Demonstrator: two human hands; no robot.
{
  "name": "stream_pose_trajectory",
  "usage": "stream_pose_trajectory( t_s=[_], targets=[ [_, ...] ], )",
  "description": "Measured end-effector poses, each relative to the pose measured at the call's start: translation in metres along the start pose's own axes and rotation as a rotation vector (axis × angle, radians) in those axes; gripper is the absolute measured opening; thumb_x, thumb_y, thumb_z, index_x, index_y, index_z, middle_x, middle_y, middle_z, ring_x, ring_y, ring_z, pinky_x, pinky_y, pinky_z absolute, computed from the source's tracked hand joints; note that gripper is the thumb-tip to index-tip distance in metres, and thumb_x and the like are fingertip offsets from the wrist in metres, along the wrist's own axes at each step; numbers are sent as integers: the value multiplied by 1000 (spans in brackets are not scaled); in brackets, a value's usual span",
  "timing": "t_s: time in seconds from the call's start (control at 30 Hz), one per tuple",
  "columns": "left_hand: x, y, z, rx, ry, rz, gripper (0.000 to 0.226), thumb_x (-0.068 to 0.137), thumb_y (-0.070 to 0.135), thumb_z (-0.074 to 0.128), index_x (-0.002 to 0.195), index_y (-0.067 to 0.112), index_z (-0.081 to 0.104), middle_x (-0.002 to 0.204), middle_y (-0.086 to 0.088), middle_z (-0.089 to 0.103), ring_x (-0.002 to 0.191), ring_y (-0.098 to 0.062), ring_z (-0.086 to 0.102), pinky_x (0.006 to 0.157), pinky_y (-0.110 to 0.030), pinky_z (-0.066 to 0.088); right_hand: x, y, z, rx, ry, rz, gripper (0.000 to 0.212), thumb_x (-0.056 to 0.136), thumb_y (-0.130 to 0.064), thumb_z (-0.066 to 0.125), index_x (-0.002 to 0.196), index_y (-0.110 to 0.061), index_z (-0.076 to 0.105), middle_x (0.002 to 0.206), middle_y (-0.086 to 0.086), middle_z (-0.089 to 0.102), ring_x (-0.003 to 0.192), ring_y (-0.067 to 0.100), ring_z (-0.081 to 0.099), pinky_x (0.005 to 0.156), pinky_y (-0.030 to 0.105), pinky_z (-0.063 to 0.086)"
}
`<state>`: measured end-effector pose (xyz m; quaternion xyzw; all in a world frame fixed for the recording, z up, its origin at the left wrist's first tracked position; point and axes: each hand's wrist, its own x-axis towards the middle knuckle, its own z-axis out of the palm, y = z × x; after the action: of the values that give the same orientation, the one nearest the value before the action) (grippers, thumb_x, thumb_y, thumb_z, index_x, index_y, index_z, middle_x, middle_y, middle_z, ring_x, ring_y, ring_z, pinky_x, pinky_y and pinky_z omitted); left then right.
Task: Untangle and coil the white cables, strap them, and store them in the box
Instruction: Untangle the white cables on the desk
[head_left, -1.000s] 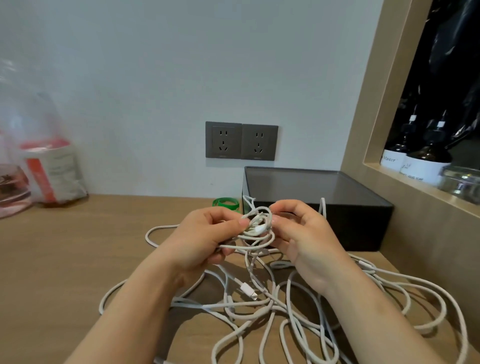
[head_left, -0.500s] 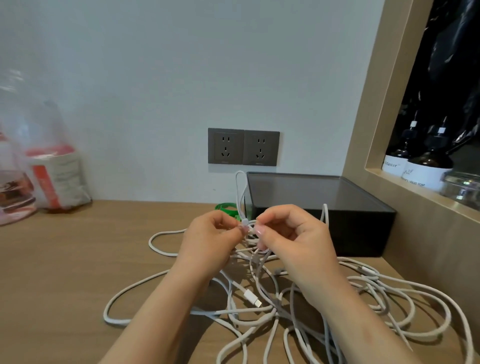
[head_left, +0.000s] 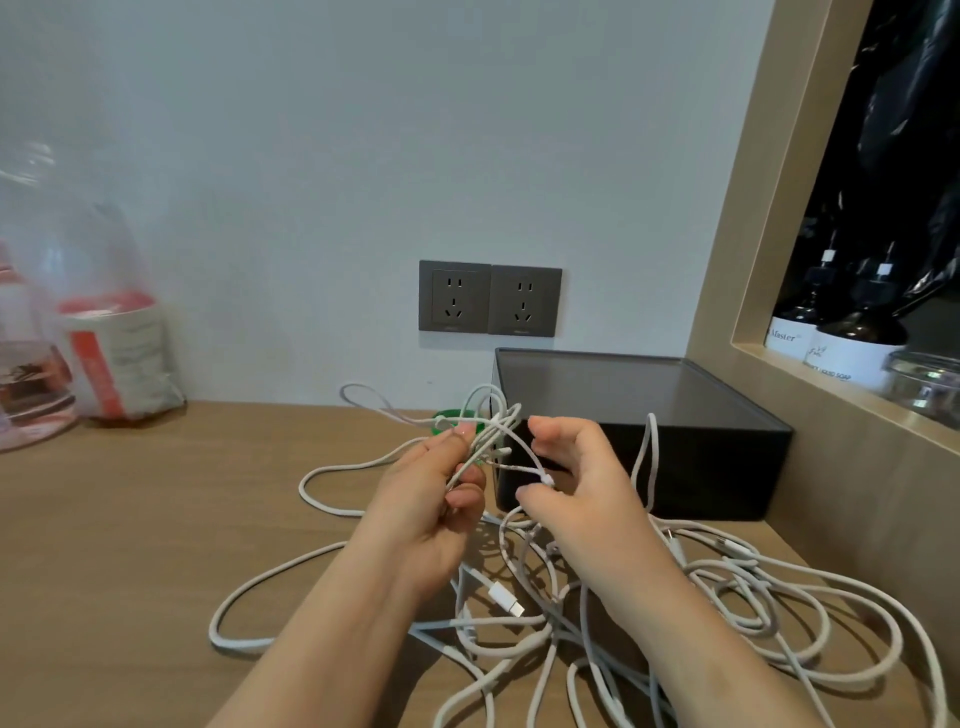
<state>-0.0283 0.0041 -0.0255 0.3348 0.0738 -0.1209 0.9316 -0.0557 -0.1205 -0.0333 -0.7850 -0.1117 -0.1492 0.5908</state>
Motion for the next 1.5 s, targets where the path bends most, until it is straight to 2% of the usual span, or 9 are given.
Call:
stream_pose_trajectory(
  t_s=[0.1, 0.37, 0.53, 0.87, 0.97, 1.03, 1.17, 1.33, 1.5],
  targets=[
    [0, 0, -1, -49, 5, -26, 9, 94, 11, 51, 86, 8, 55, 53, -2, 44, 31, -3, 39, 25, -9, 24, 0, -1, -2, -81, -76, -9, 25, 88, -19, 59, 95, -42, 51, 97, -25, 59, 95, -7, 57, 81, 13, 45],
    [0, -5, 0, 164, 104, 182, 8, 94, 4, 49, 91, 4, 56, 56, -4, 42, 35, -3, 36, 27, -11, 27, -4, -6, -1, -11, -98, -55, 17, 88, -19, 54, 76, -23, 66, 74, 3, 63, 76, 22, 60, 75, 40, 51],
    [-3, -12, 3, 312, 73, 264, 10, 94, 6, 52, 84, 5, 52, 52, -3, 45, 33, -5, 35, 31, -14, 31, -5, -7, 6, -16, -70, -91, 25, 90, -27, 56, 67, -22, 65, 75, -4, 63, 71, 1, 61, 65, 12, 47],
    [-12, -15, 5, 475, -143, 349, 9, 92, 12, 55, 83, 11, 55, 63, -1, 55, 46, -8, 49, 41, -17, 39, -1, -7, 0, 106, 93, 60, 19, 86, -24, 62, 72, -13, 69, 65, -1, 69, 64, 8, 64, 64, 19, 54],
    [-11, -16, 4, 590, -189, 357, 23, 79, 30, 66, 90, 13, 56, 65, 3, 62, 51, -8, 55, 48, -21, 42, 0, -6, -1, 76, 114, 52, 18, 86, -22, 62, 72, -13, 69, 66, 0, 69, 65, 11, 66, 65, 23, 56],
    [-10, -18, 4, 680, -148, 372, 41, 67, 41, 67, 94, 13, 55, 66, 6, 63, 50, -5, 57, 49, -23, 41, 0, -7, -2, 16, 94, 22, 16, 87, -21, 62, 73, -16, 70, 69, -2, 69, 68, 9, 67, 67, 23, 55],
    [-5, -15, 2, 651, 9, 417, 24, 88, 30, 60, 81, 9, 52, 61, -3, 54, 45, -8, 48, 42, -21, 38, -2, -7, 0, -99, 19, -46, 15, 85, -23, 63, 73, -24, 72, 78, -7, 69, 77, 6, 65, 73, 26, 54],
    [1, -8, -6, 580, 78, 489, 19, 90, 22, 61, 76, 11, 54, 56, 0, 51, 43, -7, 44, 42, -21, 37, -5, -13, -1, -51, -111, -15, 22, 86, -15, 61, 78, -33, 70, 81, -16, 69, 80, -2, 64, 69, 10, 50],
    [2, -4, -7, 836, 46, 617, 16, 87, 21, 65, 76, 12, 57, 55, 5, 54, 44, -4, 46, 45, -20, 38, 1, -8, -5, 14, 190, -30, 16, 86, -14, 58, 79, -27, 61, 77, -5, 63, 73, 2, 58, 66, 13, 48]
  ],
)
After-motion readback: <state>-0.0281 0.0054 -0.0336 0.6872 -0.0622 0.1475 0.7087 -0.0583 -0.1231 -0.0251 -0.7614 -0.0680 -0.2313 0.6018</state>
